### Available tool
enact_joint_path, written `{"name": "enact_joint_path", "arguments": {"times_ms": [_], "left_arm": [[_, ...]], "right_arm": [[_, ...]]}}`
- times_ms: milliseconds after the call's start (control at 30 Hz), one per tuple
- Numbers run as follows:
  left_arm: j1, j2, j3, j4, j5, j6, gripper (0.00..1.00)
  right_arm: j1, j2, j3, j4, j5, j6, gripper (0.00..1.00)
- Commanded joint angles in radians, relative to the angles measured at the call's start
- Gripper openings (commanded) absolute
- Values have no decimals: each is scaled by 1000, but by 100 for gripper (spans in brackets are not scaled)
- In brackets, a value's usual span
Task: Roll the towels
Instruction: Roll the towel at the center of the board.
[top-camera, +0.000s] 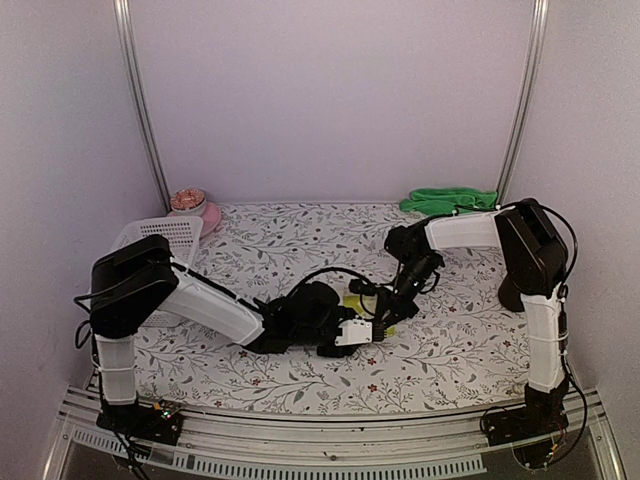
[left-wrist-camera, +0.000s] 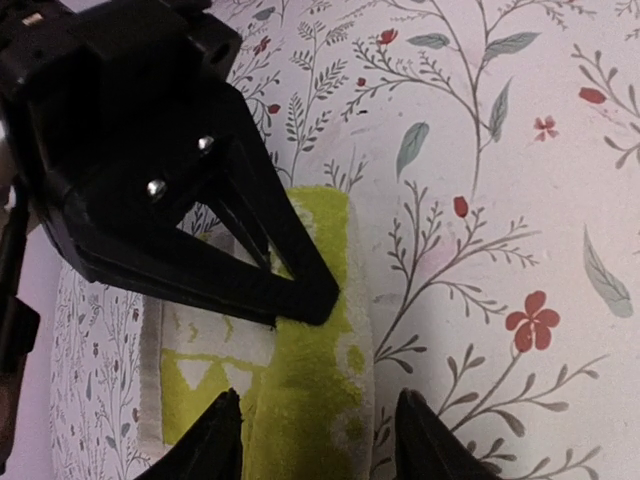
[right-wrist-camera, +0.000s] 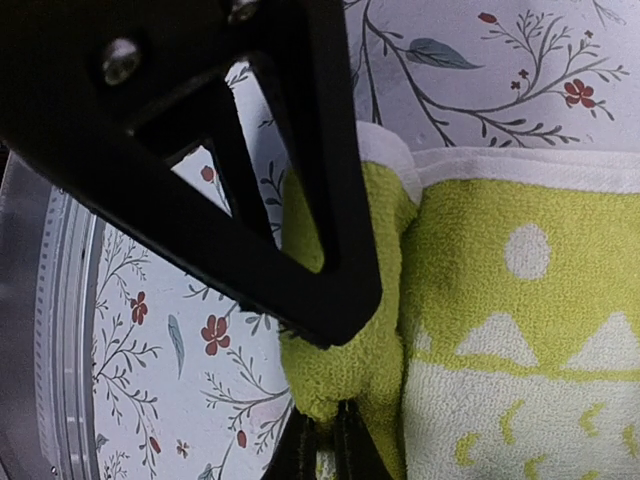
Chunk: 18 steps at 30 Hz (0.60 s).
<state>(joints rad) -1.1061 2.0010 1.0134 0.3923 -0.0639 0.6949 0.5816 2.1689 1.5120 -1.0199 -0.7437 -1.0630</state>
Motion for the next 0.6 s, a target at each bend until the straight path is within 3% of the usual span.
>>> {"name": "enact_joint_path", "arguments": {"times_ms": [0, 167, 367, 567], "left_arm": [[-22, 41, 45, -67, 16, 30, 50], [-24, 75, 64, -85, -24, 19, 36], [-22, 79, 64, -127, -21, -17, 0], [-7, 68, 95, -243, 54, -109, 0]], "right_arm": [[4, 47, 2, -49, 20, -14, 6], [3, 47, 2, -51, 21, -15, 6], [-13, 18, 2, -24, 30, -7, 12], [-72, -141, -66, 81, 36, -4, 39]]}}
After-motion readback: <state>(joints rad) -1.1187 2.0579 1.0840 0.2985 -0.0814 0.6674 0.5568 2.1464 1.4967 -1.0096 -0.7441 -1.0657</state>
